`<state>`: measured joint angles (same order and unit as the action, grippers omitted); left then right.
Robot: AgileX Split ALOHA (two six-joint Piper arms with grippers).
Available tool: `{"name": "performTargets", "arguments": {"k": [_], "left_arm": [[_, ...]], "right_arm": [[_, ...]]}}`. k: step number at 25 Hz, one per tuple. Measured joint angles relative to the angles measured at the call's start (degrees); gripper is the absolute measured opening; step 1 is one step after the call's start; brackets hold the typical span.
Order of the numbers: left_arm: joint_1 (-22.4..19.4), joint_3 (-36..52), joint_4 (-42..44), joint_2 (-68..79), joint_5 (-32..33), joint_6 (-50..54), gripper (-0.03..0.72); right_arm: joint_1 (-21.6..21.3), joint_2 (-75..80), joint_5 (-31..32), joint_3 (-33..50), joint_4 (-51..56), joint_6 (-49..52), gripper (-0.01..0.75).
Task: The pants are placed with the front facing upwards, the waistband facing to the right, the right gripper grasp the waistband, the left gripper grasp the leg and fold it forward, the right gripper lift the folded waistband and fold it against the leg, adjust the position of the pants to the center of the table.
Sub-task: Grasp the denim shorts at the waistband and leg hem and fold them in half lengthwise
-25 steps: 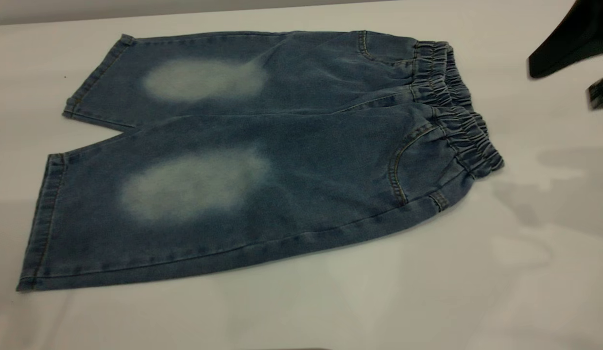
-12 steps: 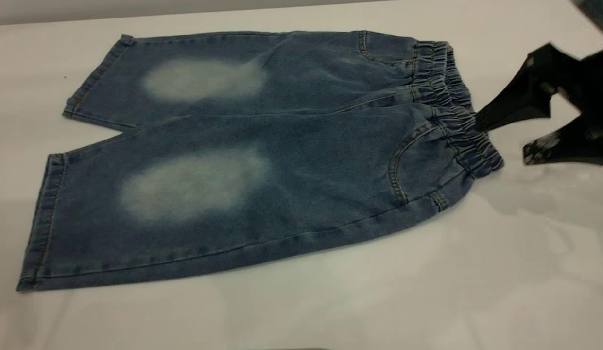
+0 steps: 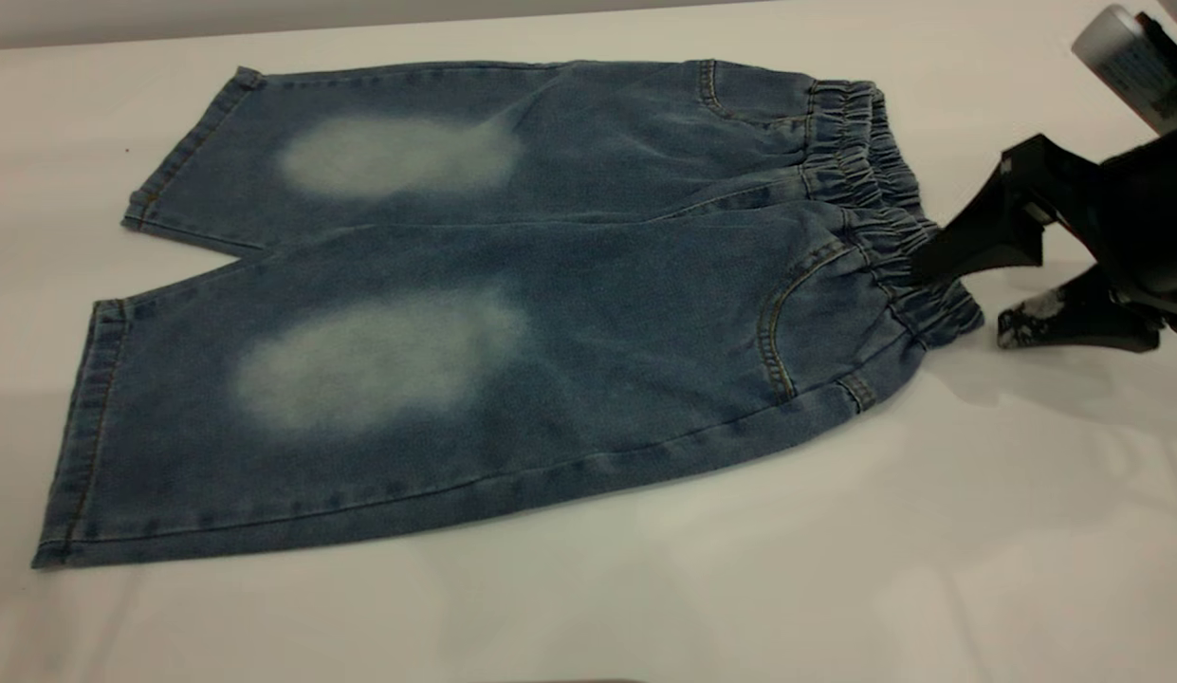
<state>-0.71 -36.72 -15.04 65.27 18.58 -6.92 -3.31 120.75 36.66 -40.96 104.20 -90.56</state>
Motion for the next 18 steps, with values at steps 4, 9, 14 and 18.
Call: {"name": "performTargets", "arguments": {"k": [4,9,14,18], "left_arm": [[0.00,0.00,0.00,0.00,0.00,0.00,0.568],[0.00,0.00,0.00,0.00,0.00,0.00,0.568],[0.00,-0.07,0.00,0.00,-0.02,0.00,0.568],[0.00,-0.07,0.00,0.00,-0.02,0.00,0.568]], "right_arm": [[0.00,2.23,0.89,-1.56,0.18,-0.19,0.577],[0.00,4.42,4.01,-2.82,0.45,-0.34,0.575],[0.00,7.08,10.21,-4.06,0.63,-2.22,0.552],[0.00,8.34,18.41,-4.58,0.32,-6.71,0.510]]}}
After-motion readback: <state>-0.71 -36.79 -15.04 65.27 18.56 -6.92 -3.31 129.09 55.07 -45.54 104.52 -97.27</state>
